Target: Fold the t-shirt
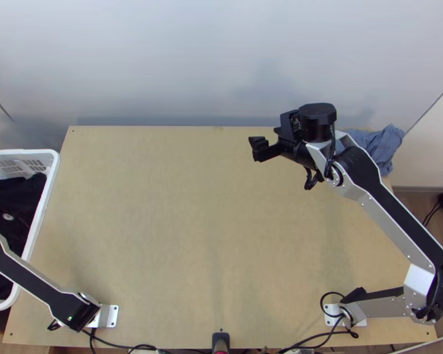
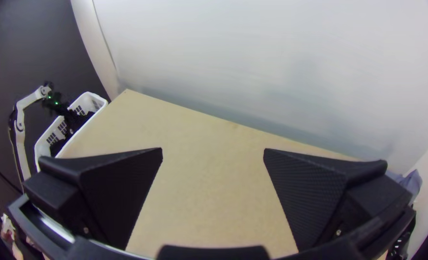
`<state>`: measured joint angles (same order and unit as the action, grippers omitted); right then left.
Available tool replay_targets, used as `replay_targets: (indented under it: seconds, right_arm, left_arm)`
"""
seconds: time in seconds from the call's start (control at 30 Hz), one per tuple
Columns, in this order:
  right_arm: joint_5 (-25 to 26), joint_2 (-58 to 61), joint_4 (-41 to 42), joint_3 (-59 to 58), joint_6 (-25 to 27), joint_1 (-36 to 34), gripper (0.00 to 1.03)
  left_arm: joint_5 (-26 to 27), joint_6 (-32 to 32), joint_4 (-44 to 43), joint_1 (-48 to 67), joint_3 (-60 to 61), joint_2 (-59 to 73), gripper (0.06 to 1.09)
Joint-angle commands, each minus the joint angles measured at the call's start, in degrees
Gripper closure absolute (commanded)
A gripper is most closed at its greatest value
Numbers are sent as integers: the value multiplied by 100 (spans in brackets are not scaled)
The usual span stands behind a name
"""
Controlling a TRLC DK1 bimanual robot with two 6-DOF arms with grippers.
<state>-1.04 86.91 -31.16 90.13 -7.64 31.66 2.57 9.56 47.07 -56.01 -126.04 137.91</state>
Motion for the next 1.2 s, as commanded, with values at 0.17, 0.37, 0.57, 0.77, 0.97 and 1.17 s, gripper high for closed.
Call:
replay_targets:
  seconds: [0.17,0.37,0.57,0.77,0.97,1.17]
  right_arm:
    - [16,-122,4,-39,8,-2,5]
    - [16,-254,-4,-83,17,-19,5]
    - [16,-456,4,-259,8,-125,5]
    - [16,-667,4,-364,8,-248,5]
    - [16,-834,13,-479,17,-310,5]
    - [16,-904,101,-514,8,-433,5]
  left_arm:
    - [16,134,443,266,-158,-1961,105]
    - [-37,-16,382,538,-448,-2883,105]
    - [-37,63,452,1145,-395,-3921,105]
    - [-46,116,408,1778,-360,-4527,105]
    - [-63,98,320,2410,-360,-5072,105]
    - [-55,257,813,3307,-88,-5388,105]
